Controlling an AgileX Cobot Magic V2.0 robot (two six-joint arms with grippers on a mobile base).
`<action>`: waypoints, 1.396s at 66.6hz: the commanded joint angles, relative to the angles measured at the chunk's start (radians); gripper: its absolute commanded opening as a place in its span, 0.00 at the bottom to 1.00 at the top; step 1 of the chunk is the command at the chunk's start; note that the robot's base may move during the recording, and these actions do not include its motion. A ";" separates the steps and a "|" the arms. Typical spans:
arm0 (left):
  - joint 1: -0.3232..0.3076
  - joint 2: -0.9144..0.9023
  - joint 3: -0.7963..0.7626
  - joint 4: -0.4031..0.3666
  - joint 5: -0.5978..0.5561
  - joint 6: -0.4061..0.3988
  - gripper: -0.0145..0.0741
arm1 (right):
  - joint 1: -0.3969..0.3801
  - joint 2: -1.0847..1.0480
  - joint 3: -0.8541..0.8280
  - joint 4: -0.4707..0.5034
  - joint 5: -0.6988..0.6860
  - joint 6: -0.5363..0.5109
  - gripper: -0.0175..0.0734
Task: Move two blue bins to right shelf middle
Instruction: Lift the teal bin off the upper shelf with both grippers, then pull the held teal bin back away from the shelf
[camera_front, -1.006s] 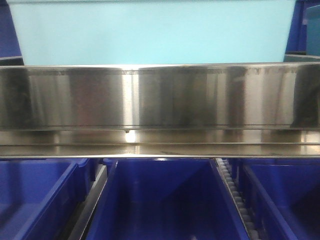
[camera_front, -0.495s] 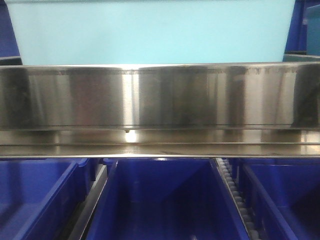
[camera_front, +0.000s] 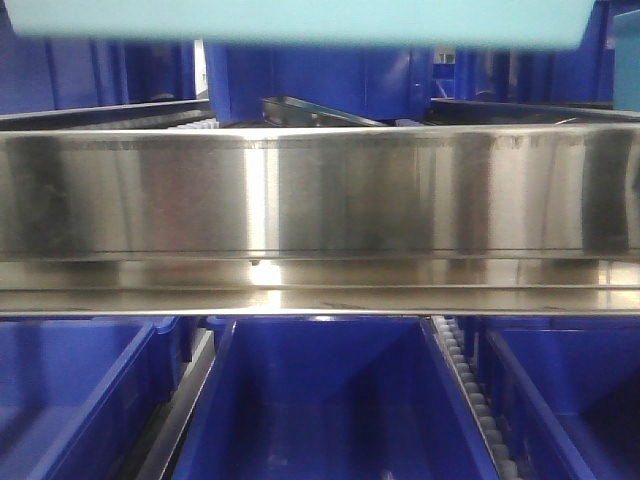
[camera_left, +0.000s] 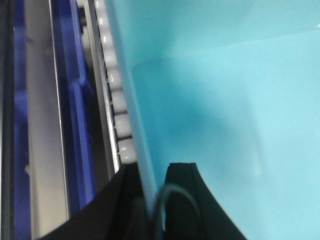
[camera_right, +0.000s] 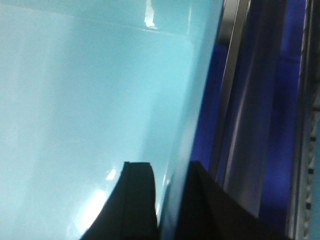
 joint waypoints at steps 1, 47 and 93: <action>-0.005 -0.053 -0.032 -0.003 -0.016 0.008 0.04 | 0.001 -0.065 -0.005 -0.003 -0.038 -0.023 0.02; -0.005 -0.087 -0.036 -0.011 -0.016 0.008 0.04 | 0.001 -0.136 -0.005 -0.003 -0.112 -0.023 0.02; -0.005 -0.087 -0.036 -0.003 -0.384 0.008 0.04 | 0.001 -0.136 -0.005 -0.003 -0.394 -0.023 0.02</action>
